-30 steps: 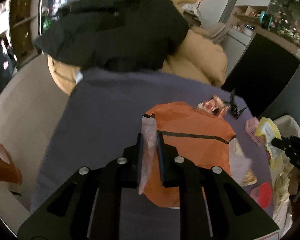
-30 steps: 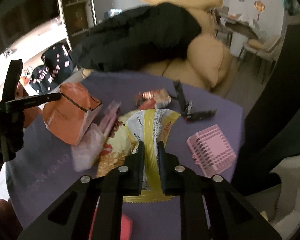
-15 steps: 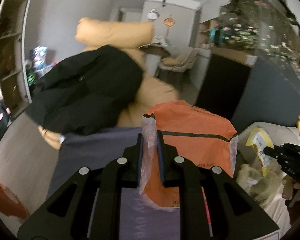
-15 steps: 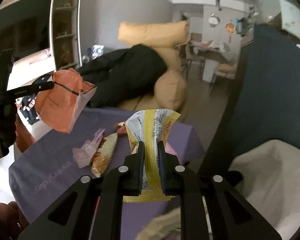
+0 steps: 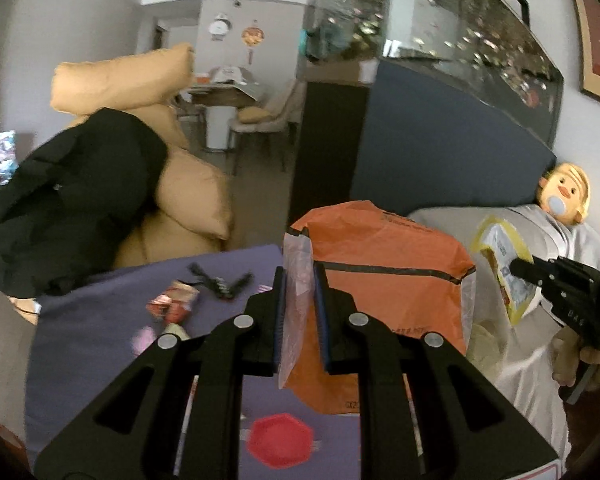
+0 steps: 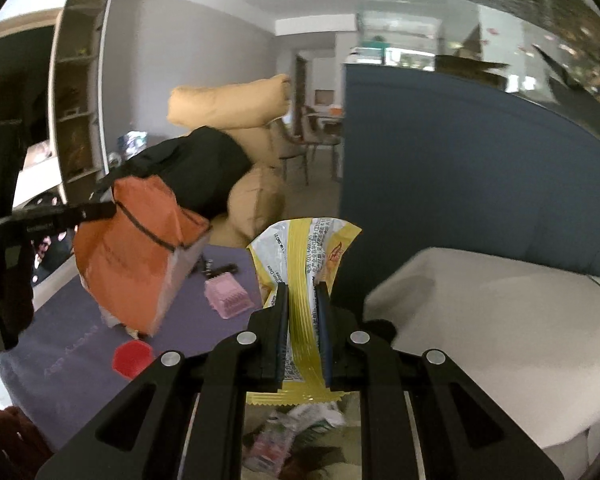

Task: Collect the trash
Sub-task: 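Carry the orange bag and yellow chip bag into the yellow trash bag and release both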

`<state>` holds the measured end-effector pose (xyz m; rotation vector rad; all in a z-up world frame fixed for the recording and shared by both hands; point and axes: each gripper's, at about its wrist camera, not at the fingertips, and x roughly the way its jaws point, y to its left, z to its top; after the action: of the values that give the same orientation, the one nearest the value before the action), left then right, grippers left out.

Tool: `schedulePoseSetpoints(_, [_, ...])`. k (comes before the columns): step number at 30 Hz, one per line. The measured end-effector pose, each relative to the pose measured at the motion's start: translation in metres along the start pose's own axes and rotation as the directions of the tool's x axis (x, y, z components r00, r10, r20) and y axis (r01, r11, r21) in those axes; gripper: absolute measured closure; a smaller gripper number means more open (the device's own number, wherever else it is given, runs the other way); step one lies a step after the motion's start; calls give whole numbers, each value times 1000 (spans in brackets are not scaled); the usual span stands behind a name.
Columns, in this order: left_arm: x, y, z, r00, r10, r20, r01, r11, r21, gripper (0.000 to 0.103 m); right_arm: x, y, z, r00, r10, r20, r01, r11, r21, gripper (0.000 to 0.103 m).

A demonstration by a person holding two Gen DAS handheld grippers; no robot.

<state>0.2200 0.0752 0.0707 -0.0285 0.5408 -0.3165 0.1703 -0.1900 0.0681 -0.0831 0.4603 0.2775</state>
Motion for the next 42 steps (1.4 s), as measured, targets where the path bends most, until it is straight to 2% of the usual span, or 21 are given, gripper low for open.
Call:
schedulePoseSetpoints(6, [22, -33, -10, 998, -26, -54, 29, 998, 47, 90, -14, -26, -15, 999, -30, 18, 29, 998, 51, 89])
schedulePoseSetpoints(16, [66, -73, -47, 989, 7, -144, 21, 982, 189, 90, -8, -54, -38, 999, -50, -5, 50, 992, 115, 89])
schedulePoseSetpoints(19, [76, -87, -56, 989, 11, -149, 23, 974, 226, 90, -7, -59, -44, 998, -59, -9, 60, 990, 129, 89])
schedulePoseSetpoints(23, [87, -117, -63, 992, 10, -127, 30, 951, 307, 90, -10, -67, -50, 996, -84, -1, 84, 986, 143, 89])
schedulePoseSetpoints(26, [97, -147, -72, 994, 7, -109, 37, 919, 392, 90, -14, -73, -54, 995, -101, 10, 98, 982, 161, 89])
schedulePoseSetpoints(29, [111, -163, -85, 992, 13, -125, 44, 899, 437, 90, -18, -79, -59, 994, -108, 13, 104, 978, 180, 89])
schedulePoseSetpoints(32, [129, -162, -96, 979, -8, -204, 89, 915, 394, 90, -19, -82, -63, 994, -112, 9, 108, 976, 188, 89])
schedulePoseSetpoints(35, [143, -147, -101, 953, -81, -292, 165, 947, 276, 90, -19, -81, -66, 994, -113, 2, 111, 977, 180, 89])
schedulePoseSetpoints(37, [150, -133, -101, 932, -137, -335, 206, 962, 181, 83, -17, -78, -68, 995, -100, -3, 98, 979, 179, 89])
schedulePoseSetpoints(39, [154, -120, -101, 908, -196, -370, 244, 966, 85, 68, -14, -75, -68, 996, -84, -5, 84, 980, 181, 89])
schedulePoseSetpoints(42, [154, -107, -103, 880, -263, -395, 288, 958, 5, 61, -3, -67, -67, 999, -42, -6, 42, 981, 188, 89])
